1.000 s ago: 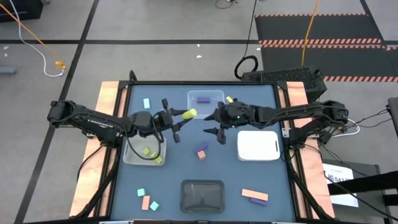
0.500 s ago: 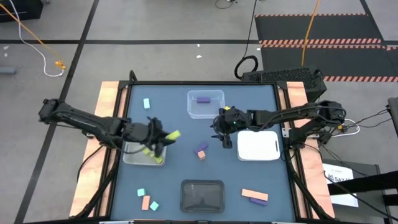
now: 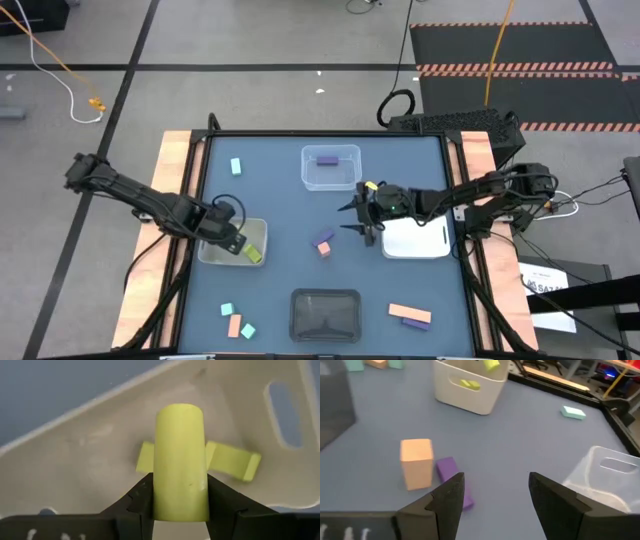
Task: Sort & place blocks by color
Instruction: Put the light yellow block into the gray bin, then put the top purple block into the transparent bin
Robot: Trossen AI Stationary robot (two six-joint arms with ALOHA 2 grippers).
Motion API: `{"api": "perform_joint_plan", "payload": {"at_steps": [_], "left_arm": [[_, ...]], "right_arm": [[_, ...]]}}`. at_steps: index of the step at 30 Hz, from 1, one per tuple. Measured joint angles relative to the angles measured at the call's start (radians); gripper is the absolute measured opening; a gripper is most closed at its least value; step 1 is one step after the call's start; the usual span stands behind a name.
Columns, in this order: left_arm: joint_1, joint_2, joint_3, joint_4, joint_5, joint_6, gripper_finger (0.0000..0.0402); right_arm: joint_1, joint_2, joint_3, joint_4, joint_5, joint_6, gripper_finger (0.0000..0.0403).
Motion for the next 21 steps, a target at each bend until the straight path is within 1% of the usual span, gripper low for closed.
{"api": "perform_joint_plan", "payload": {"at_steps": [2,7,9,11,15,21], "left_arm": [[0.000,0.020,0.000,-0.005,0.025,0.002,0.0140],[0.000,0.045,0.000,-0.006,0.118,0.010,0.0237],[0.001,0.045,0.000,-0.007,0.176,0.028,0.0265],[0.001,0.041,0.000,-0.007,0.230,0.037,0.0284],[0.001,0.042,0.000,-0.006,0.295,0.036,0.0297],[0.001,0.042,0.000,-0.006,0.311,0.035,0.0285]], "right_arm": [[0.016,0.004,0.000,0.004,0.000,-0.009,0.0212],[0.031,0.048,0.003,0.005,0.004,-0.038,0.0212],[0.032,0.078,0.012,-0.001,0.005,-0.042,0.0212],[0.032,0.102,0.028,0.000,0.005,-0.058,0.0212],[0.032,0.155,0.075,-0.011,0.001,-0.097,0.0212],[0.032,0.260,0.198,-0.186,-0.020,-0.106,0.0212]]}}
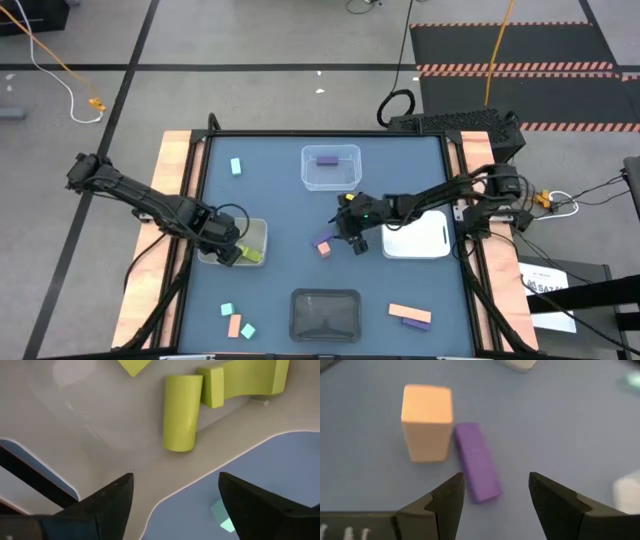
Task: Sort & place blocks by color
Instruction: Put the top purple block into the transparent bin
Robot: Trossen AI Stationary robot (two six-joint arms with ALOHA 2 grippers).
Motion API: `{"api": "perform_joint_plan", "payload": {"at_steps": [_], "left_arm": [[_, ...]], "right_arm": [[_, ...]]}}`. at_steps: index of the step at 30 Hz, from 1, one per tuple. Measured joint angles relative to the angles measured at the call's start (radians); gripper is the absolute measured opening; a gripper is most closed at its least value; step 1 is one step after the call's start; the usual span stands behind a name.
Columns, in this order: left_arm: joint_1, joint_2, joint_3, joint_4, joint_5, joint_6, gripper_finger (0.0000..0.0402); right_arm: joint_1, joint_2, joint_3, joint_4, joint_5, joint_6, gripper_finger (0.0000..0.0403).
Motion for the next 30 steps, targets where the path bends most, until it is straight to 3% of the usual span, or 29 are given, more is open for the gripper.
{"api": "perform_joint_plan", "payload": {"at_steps": [8,21,25,30], "left_arm": [[0.001,0.000,0.000,0.000,0.003,-0.002,0.0261],[0.001,0.000,0.000,0.001,0.003,-0.006,0.0258],[0.001,0.000,0.000,0.001,0.002,-0.007,0.0258],[0.001,0.000,0.000,0.001,0.002,0.006,0.0257]], "right_arm": [[-0.015,0.064,0.104,-0.108,-0.074,-0.037,0.0212],[-0.041,0.176,0.121,-0.045,-0.150,-0.029,0.0210],[-0.041,0.181,0.121,-0.046,-0.152,-0.029,0.0181],[-0.040,0.182,0.121,-0.048,-0.146,-0.029,0.0099]]}}
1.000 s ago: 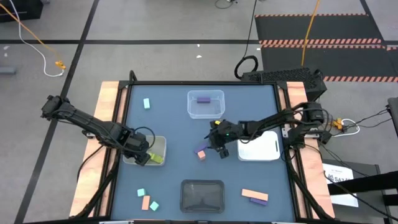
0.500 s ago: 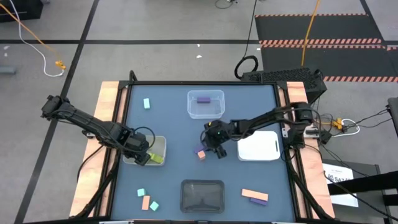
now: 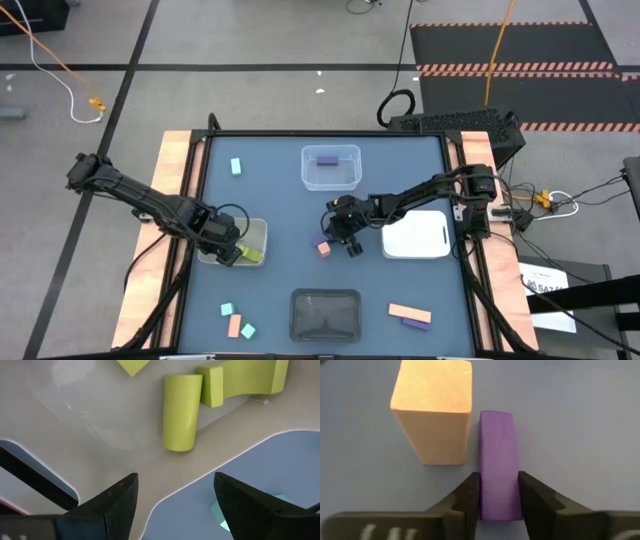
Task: Sort & place blocks by color
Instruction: Put the top purple block into the transparent bin
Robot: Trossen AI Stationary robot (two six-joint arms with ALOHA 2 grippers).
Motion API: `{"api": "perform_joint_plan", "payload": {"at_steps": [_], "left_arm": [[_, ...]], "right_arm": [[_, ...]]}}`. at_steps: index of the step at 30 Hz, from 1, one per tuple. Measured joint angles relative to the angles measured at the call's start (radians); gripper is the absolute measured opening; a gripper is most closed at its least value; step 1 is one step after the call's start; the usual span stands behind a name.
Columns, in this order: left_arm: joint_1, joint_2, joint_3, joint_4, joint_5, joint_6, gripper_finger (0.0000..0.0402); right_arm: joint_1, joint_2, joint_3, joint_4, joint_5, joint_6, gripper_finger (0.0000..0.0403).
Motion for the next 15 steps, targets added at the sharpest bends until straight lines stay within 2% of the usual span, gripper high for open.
{"api": "perform_joint_plan", "payload": {"at_steps": [1,7,15], "left_arm": [[0.000,0.000,0.000,0.000,0.000,0.006,0.0257],[0.000,0.000,0.000,-0.002,0.000,0.014,0.0257],[0.000,0.000,0.054,-0.001,-0.014,0.042,0.0257]], "right_arm": [[0.000,0.000,0.000,0.002,0.008,0.000,0.0085],[-0.001,-0.061,-0.002,-0.049,0.114,-0.033,0.0084],[-0.001,-0.309,-0.002,-0.043,0.300,-0.133,0.0084]]}}
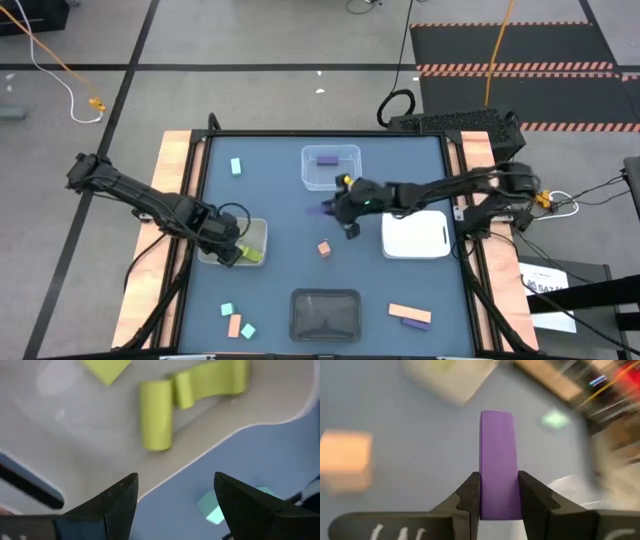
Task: Sort & place blocks by color
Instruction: Put the top purple block into the transparent bin
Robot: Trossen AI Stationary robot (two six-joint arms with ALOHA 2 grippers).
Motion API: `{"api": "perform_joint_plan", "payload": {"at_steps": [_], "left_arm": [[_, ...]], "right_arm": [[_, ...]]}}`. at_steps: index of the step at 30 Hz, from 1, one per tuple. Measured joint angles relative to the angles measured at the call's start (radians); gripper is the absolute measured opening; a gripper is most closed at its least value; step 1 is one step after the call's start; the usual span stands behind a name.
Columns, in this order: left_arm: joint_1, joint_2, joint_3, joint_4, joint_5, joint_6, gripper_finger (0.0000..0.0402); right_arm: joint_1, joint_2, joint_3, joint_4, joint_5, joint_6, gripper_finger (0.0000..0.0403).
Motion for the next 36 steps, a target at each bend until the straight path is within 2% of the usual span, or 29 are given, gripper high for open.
{"api": "perform_joint_plan", "payload": {"at_steps": [5,10,13,18,21,24,29,31,36], "left_arm": [[0.001,0.000,0.047,0.002,-0.104,0.041,0.0257],[0.002,0.000,0.090,0.076,-0.276,0.103,0.0257],[0.015,0.000,0.093,0.217,-0.385,0.179,0.0257],[0.071,0.003,0.093,0.527,-0.677,0.376,0.0257],[0.122,0.004,0.094,0.673,-0.785,0.498,0.0257],[0.188,0.032,0.095,0.784,-0.812,0.594,0.0257],[0.299,0.145,0.095,0.976,-0.805,0.691,0.0257],[0.336,0.192,0.094,1.061,-0.758,0.727,0.0257],[0.390,0.261,0.094,1.257,-0.580,0.763,0.0257]], "right_arm": [[0.000,-0.152,0.000,0.108,0.027,-0.048,0.0084],[0.000,-0.224,0.000,0.134,0.027,-0.136,0.0084],[0.000,-0.227,0.000,0.129,0.041,-0.188,0.0084],[0.000,-0.217,0.000,0.115,0.148,-0.323,0.0084],[0.000,-0.217,0.000,0.115,0.214,-0.381,0.0084],[0.000,-0.217,0.000,0.124,0.258,-0.413,0.0084],[0.000,-0.217,0.000,0.126,0.261,-0.452,0.0084],[0.000,-0.217,0.000,0.128,0.267,-0.452,0.0084],[0.000,-0.217,0.000,0.115,0.378,-0.499,0.0084]]}}
